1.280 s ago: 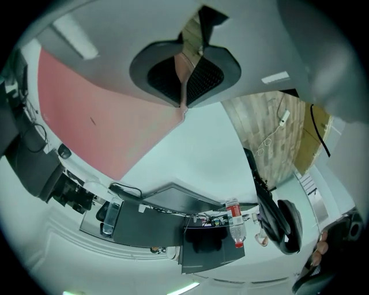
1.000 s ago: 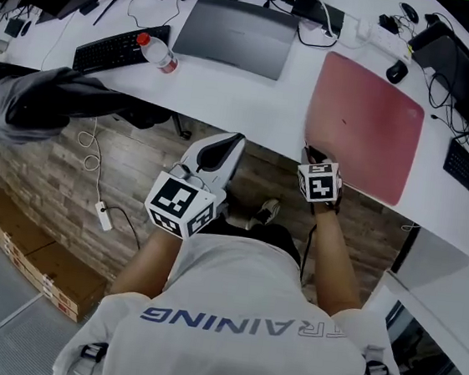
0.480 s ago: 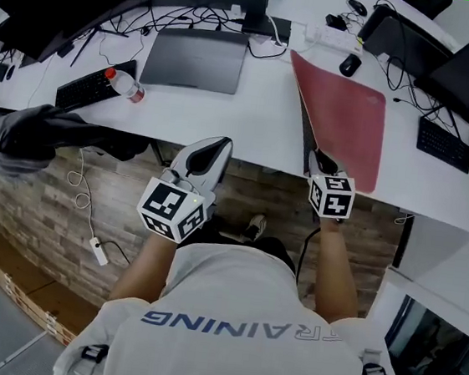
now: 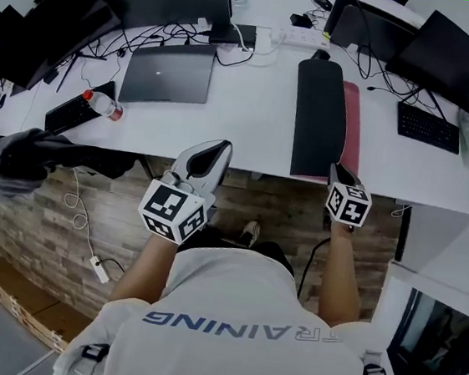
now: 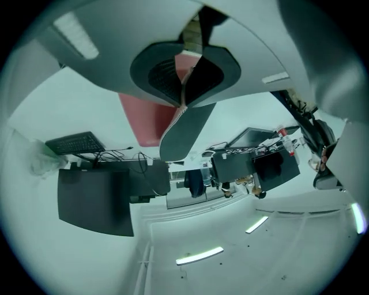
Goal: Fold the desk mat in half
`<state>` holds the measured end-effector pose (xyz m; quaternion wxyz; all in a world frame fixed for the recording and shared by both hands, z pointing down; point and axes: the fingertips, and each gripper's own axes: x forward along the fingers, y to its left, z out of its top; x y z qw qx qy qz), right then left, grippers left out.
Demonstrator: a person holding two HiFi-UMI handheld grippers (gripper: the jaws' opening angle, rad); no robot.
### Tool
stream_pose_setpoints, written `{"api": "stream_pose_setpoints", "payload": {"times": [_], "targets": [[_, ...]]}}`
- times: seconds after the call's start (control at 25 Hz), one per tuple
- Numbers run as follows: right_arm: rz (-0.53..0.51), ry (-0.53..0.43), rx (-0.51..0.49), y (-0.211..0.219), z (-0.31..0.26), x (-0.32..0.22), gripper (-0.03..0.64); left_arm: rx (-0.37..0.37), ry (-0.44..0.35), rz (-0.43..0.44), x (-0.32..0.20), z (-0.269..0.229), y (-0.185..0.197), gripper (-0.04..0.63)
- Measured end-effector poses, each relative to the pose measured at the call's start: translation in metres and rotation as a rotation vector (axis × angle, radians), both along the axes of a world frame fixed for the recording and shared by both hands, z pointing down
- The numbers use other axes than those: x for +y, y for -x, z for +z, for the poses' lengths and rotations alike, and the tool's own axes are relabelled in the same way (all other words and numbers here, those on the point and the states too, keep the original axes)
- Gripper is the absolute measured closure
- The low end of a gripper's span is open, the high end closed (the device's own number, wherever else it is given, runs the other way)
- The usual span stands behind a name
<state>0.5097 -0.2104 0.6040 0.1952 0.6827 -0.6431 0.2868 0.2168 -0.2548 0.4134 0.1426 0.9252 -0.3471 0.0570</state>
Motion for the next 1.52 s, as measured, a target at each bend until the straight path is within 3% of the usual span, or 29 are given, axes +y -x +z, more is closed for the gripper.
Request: {"api": "stream_pose_setpoints", "payload": {"times": [0.48, 0.64, 0.76, 0.92, 1.24, 1.52], "targets": [[0.165, 0.126, -0.033, -0.088, 0.067, 0.042, 0.561, -0.029, -0.012, 0.026, 0.017, -0.001, -0.035, 0.592], [0.175, 0.109, -0.003, -0.097, 0.061, 0.046, 0.475, -0.039, -0.017, 0.035, 0.021, 0.000, -0.041, 0.594], [0.176, 0.020, 0.044, -0.094, 0.027, 0.042, 0.459, -0.032, -0.020, 0.033, 0.021, -0.002, -0.040, 0.592], [0.098, -0.167, 0.057, -0.065, -0.041, 0.025, 0.602, -0.017, -0.046, 0.009, 0.021, -0.011, -0.030, 0.592], [-0.097, -0.458, 0.042, 0.025, -0.170, -0.007, 0.604, 0.027, -0.127, -0.069, 0.025, -0.048, 0.015, 0.593], [-0.263, -0.628, 0.022, 0.108, -0.252, -0.009, 0.604, 0.065, -0.186, -0.150, 0.031, -0.072, 0.063, 0.593]]}}
